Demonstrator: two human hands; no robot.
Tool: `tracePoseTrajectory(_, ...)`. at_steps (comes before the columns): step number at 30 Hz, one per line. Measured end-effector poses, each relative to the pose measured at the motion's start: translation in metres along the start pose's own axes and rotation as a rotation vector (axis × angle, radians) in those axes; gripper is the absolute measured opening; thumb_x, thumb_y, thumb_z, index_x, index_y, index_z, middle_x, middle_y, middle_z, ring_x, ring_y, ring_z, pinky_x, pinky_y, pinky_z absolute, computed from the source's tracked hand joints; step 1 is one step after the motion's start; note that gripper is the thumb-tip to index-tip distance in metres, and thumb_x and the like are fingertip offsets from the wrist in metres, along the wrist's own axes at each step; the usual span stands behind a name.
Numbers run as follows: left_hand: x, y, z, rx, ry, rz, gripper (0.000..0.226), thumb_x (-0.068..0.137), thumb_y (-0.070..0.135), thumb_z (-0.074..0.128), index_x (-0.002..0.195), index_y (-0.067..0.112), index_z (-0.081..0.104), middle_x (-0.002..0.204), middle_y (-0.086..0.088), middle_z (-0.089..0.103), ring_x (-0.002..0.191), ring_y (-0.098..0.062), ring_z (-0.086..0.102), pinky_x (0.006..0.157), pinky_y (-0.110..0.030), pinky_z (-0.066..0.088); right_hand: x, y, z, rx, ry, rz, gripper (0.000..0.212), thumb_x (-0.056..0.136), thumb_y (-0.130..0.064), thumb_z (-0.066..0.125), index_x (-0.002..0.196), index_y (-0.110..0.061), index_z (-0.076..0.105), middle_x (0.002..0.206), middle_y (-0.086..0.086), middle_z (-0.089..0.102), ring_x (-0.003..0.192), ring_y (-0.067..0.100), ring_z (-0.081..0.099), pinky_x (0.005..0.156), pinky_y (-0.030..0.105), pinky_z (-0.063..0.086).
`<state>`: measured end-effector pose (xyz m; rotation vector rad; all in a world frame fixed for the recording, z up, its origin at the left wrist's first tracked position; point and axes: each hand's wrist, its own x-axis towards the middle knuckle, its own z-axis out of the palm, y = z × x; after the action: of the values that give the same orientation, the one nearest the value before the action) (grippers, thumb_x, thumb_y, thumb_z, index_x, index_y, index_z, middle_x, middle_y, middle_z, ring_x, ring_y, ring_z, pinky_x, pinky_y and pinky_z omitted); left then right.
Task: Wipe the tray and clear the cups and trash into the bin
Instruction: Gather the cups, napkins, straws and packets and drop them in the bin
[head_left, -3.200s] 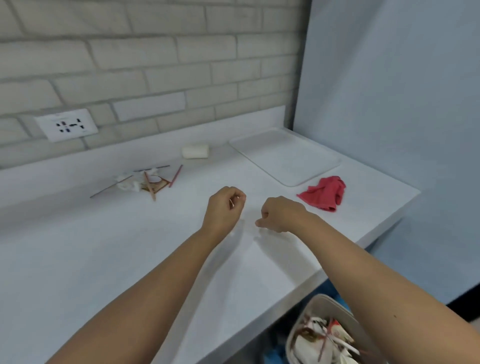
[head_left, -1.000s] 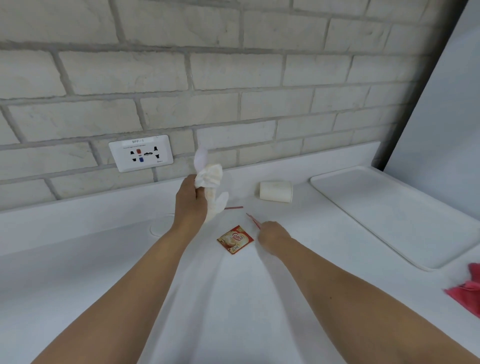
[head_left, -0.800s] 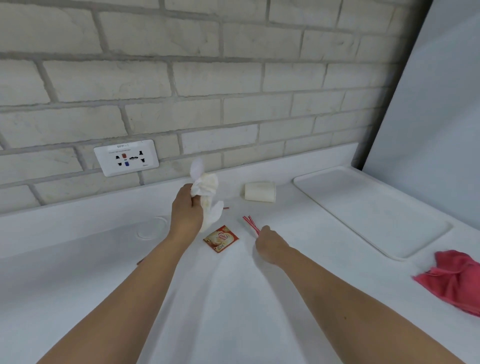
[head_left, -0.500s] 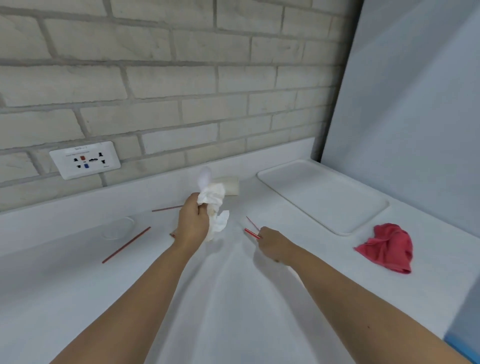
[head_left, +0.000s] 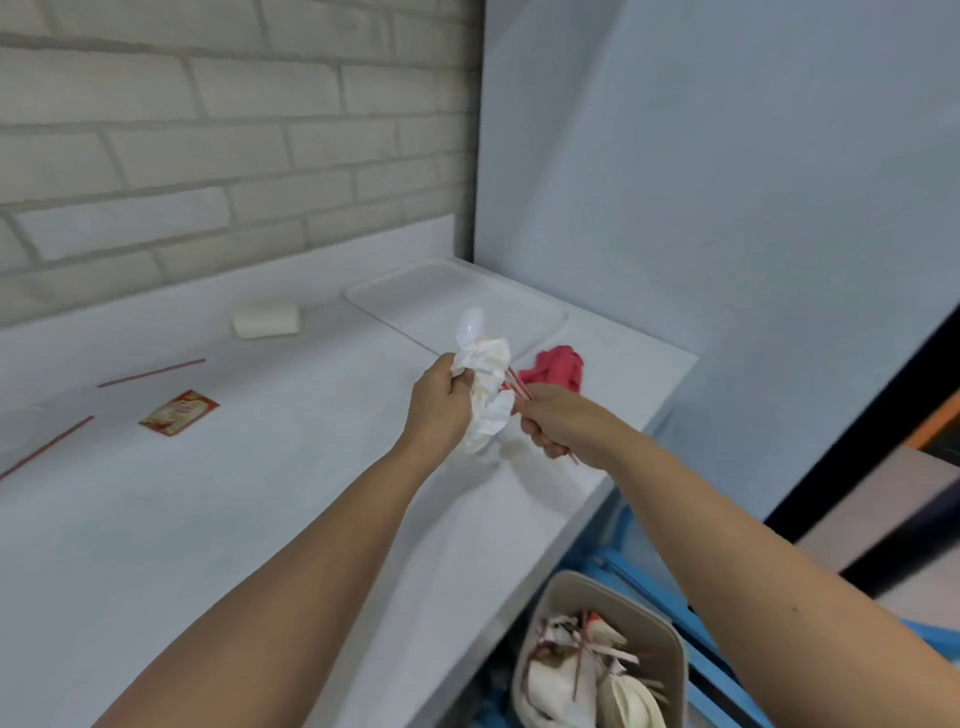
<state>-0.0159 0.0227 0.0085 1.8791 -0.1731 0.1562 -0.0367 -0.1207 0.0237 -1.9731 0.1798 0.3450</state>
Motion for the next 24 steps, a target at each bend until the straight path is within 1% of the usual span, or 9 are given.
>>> tracePoseTrajectory(3, -0.027, 0.013, 0.045, 0.008, -0.088, 0.038, 0.028, 0.098, 0.012, 0.036, 0.115, 0.006, 0.056, 0.105, -0.006, 0.061, 0.094, -0.018, 0.056, 0.07, -0.021, 0.041, -0.027, 0.026, -0.032, 0.06, 0.006, 0.009, 0.021, 0.098, -0.018, 0.037, 0.079, -0.018, 0.044, 0.058, -0.004, 0.033, 0.045, 0.007, 0.025, 0.038, 0.016, 0.02)
tracePoseTrajectory(7, -0.073, 0.018, 0.1, 0.046, -0.212, 0.118, 0.025, 0.096, 0.006, 0.037, 0.114, 0.003, 0.055, 0.105, -0.009, 0.063, 0.087, -0.013, 0.053, 0.06, -0.004, 0.038, -0.055, 0.076, -0.06, 0.139, 0.013, 0.042, 0.024, 0.097, -0.016, 0.039, 0.073, -0.018, 0.042, 0.056, -0.003, 0.034, 0.043, 0.006, 0.022, 0.039, 0.018, 0.018)
tracePoseTrajectory(9, -0.094, 0.014, 0.122, 0.052, -0.27, 0.11, 0.022, 0.096, 0.006, 0.038, 0.111, 0.002, 0.054, 0.103, -0.011, 0.063, 0.086, -0.014, 0.053, 0.057, -0.009, 0.037, -0.067, 0.102, -0.069, 0.134, 0.015, 0.073, 0.026, 0.095, -0.015, 0.04, 0.069, -0.018, 0.041, 0.055, -0.002, 0.036, 0.047, 0.009, 0.025, 0.043, 0.019, 0.02)
tracePoseTrajectory(12, -0.117, -0.003, 0.147, 0.084, -0.339, 0.065, 0.025, 0.097, 0.013, 0.037, 0.113, 0.005, 0.055, 0.105, -0.008, 0.063, 0.092, -0.018, 0.057, 0.073, -0.022, 0.042, -0.081, 0.14, -0.075, 0.129, 0.016, 0.149, 0.028, 0.095, -0.016, 0.04, 0.067, -0.018, 0.04, 0.055, -0.001, 0.036, 0.046, 0.009, 0.025, 0.044, 0.02, 0.021)
tracePoseTrajectory(17, -0.155, -0.06, 0.166, 0.171, -0.415, -0.2, 0.021, 0.098, 0.019, 0.037, 0.097, 0.005, 0.053, 0.09, -0.011, 0.058, 0.085, -0.019, 0.055, 0.072, -0.026, 0.042, -0.096, 0.197, -0.072, -0.116, -0.031, 0.358, 0.02, 0.095, -0.009, 0.04, 0.079, -0.012, 0.05, 0.056, 0.001, 0.039, 0.044, 0.01, 0.029, 0.04, 0.02, 0.025)
tracePoseTrajectory(19, -0.169, -0.084, 0.167, 0.231, -0.448, -0.33, 0.02, 0.097, 0.018, 0.037, 0.108, 0.013, 0.054, 0.099, -0.008, 0.059, 0.091, -0.018, 0.057, 0.078, -0.027, 0.044, -0.095, 0.216, -0.065, -0.314, -0.097, 0.427, 0.022, 0.093, -0.006, 0.042, 0.075, -0.012, 0.05, 0.057, 0.002, 0.041, 0.043, 0.01, 0.032, 0.04, 0.019, 0.027)
tracePoseTrajectory(21, -0.178, -0.104, 0.166, 0.317, -0.484, -0.454, 0.033, 0.096, 0.013, 0.036, 0.125, 0.009, 0.052, 0.116, -0.012, 0.06, 0.104, -0.022, 0.057, 0.085, -0.028, 0.045, -0.093, 0.226, -0.058, -0.478, -0.151, 0.452, 0.015, 0.091, -0.009, 0.049, 0.077, -0.011, 0.052, 0.06, 0.001, 0.044, 0.048, 0.01, 0.038, 0.045, 0.019, 0.032)
tracePoseTrajectory(23, -0.181, -0.118, 0.166, 0.454, -0.515, -0.587, 0.034, 0.096, 0.012, 0.037, 0.123, 0.001, 0.054, 0.122, -0.015, 0.059, 0.11, -0.026, 0.057, 0.087, -0.029, 0.046, -0.089, 0.233, -0.051, -0.56, -0.172, 0.45, 0.007, 0.089, -0.012, 0.054, 0.094, -0.009, 0.059, 0.063, 0.0, 0.046, 0.052, 0.01, 0.043, 0.048, 0.019, 0.036)
tracePoseTrajectory(24, -0.182, -0.123, 0.166, 0.504, -0.525, -0.636, 0.033, 0.096, 0.012, 0.038, 0.122, -0.001, 0.055, 0.122, -0.015, 0.058, 0.111, -0.027, 0.058, 0.088, -0.029, 0.047, -0.086, 0.235, -0.047, -0.561, -0.177, 0.456, 0.019, 0.089, -0.011, 0.055, 0.105, -0.004, 0.062, 0.063, 0.0, 0.047, 0.053, 0.01, 0.045, 0.049, 0.019, 0.038)
